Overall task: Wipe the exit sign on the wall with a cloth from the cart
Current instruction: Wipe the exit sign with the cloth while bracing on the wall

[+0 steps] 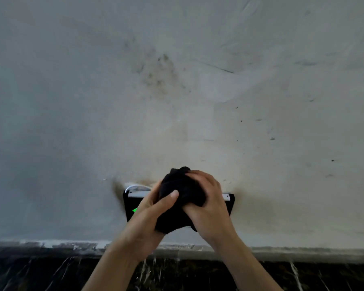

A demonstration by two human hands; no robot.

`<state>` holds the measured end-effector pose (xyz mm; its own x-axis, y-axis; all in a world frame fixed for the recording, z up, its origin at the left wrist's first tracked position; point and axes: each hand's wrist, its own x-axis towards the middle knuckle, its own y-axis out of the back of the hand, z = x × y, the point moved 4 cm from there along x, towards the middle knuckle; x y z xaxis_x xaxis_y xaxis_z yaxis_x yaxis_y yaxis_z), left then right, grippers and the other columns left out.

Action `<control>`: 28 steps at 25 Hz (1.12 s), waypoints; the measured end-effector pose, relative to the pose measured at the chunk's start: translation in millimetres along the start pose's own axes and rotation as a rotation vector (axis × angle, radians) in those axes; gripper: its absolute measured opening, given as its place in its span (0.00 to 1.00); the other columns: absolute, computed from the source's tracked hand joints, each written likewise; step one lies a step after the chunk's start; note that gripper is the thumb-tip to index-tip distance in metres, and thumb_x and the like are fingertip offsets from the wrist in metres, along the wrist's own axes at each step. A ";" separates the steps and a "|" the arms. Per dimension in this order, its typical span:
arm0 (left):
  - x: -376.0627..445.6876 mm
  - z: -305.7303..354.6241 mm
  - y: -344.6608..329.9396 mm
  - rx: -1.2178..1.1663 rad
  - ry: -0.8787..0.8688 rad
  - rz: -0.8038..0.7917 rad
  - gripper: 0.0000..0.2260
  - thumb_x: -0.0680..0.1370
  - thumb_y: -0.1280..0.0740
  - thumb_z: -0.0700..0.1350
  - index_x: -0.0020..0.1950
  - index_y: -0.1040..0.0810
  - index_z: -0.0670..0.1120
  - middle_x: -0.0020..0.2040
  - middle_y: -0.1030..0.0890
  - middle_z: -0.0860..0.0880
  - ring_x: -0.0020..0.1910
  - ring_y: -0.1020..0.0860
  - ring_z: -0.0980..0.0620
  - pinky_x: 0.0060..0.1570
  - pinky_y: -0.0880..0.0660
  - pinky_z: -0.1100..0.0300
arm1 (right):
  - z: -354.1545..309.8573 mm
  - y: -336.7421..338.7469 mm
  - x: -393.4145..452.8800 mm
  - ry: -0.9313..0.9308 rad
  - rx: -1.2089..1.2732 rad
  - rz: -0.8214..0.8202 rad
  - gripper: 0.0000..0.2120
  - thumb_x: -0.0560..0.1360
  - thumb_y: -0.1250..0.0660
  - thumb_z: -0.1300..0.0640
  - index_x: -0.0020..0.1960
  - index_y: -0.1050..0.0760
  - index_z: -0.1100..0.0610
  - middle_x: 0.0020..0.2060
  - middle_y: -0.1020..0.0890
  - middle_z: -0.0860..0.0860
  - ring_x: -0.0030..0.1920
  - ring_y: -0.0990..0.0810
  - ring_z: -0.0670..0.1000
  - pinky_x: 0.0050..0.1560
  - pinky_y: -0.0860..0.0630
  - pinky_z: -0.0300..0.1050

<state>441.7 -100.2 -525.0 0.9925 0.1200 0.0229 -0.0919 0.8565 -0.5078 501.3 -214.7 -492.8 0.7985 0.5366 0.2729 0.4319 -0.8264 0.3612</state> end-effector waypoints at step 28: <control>11.7 -39.5 177.7 0.816 -0.217 1.020 0.22 0.73 0.33 0.36 0.64 0.31 0.51 0.53 0.25 0.48 0.47 0.25 0.50 0.39 0.28 0.57 | -14.3 13.2 165.9 1.059 -1.182 0.615 0.27 0.80 0.42 0.43 0.77 0.36 0.50 0.75 0.30 0.54 0.75 0.39 0.58 0.76 0.57 0.59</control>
<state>440.2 33.6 -649.0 0.4239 0.8981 0.1176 -0.8819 0.3796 0.2795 633.5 -134.2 -430.1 -0.1030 0.4840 0.8690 -0.7257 -0.6341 0.2671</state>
